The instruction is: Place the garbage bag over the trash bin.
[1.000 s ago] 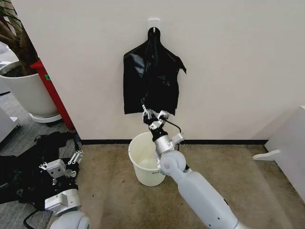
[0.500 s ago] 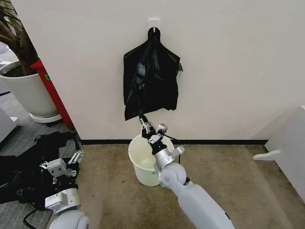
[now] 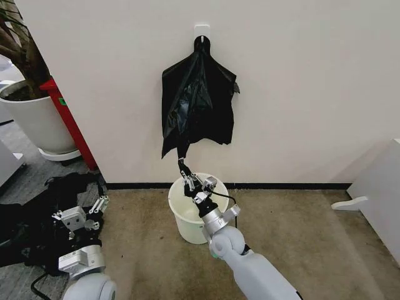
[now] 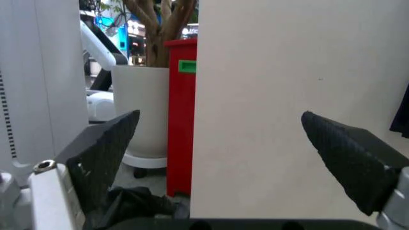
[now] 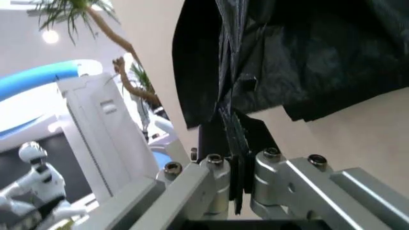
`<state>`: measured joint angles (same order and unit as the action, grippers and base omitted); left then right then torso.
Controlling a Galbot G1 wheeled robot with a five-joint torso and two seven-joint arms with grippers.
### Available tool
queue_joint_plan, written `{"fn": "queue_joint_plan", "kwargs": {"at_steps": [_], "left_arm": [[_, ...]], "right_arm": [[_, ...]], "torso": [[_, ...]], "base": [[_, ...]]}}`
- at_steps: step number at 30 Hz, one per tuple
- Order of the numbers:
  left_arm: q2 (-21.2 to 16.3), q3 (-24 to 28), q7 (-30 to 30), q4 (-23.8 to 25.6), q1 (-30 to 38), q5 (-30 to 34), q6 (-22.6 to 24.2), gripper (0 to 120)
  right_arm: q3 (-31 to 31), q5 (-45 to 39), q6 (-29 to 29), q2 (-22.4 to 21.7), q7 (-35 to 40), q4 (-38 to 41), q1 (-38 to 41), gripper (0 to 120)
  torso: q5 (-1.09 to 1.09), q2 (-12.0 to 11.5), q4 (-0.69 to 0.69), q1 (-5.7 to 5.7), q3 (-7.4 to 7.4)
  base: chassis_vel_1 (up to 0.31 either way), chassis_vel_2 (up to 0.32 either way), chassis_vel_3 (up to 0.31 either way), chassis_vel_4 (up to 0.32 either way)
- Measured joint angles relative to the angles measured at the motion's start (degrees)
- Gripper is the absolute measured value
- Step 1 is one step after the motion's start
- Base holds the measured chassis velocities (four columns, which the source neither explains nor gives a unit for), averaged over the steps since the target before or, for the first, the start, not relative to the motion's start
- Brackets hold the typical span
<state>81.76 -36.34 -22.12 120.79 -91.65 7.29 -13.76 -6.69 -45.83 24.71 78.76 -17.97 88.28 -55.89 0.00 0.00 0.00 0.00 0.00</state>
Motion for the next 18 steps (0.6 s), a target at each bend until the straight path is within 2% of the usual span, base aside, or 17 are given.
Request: {"fn": "queue_joint_plan", "kwargs": {"at_steps": [7,17,18], "left_arm": [[-0.57,-0.08,0.01,0.27,0.51,0.39,0.55,100],[-1.75,-0.25,0.26,1.48,0.79,1.15,1.04,100],[-1.95,-0.36,0.26,1.61,0.80,1.26,1.00,100]], "right_arm": [[0.36,3.44,1.27,-1.01,-0.57,-1.36,-0.81,0],[2.77,7.83,1.57,-0.62,2.01,1.30,-0.44,0],[3.07,9.27,1.65,-1.02,2.50,1.70,-0.52,5]], "torso": [[0.00,0.00,0.00,0.00,0.00],[0.00,0.00,0.00,0.00,0.00],[0.00,0.00,0.00,0.00,0.00]], "base": [[0.000,0.000,0.000,0.000],[0.000,0.000,0.000,0.000],[0.000,0.000,0.000,0.000]]}}
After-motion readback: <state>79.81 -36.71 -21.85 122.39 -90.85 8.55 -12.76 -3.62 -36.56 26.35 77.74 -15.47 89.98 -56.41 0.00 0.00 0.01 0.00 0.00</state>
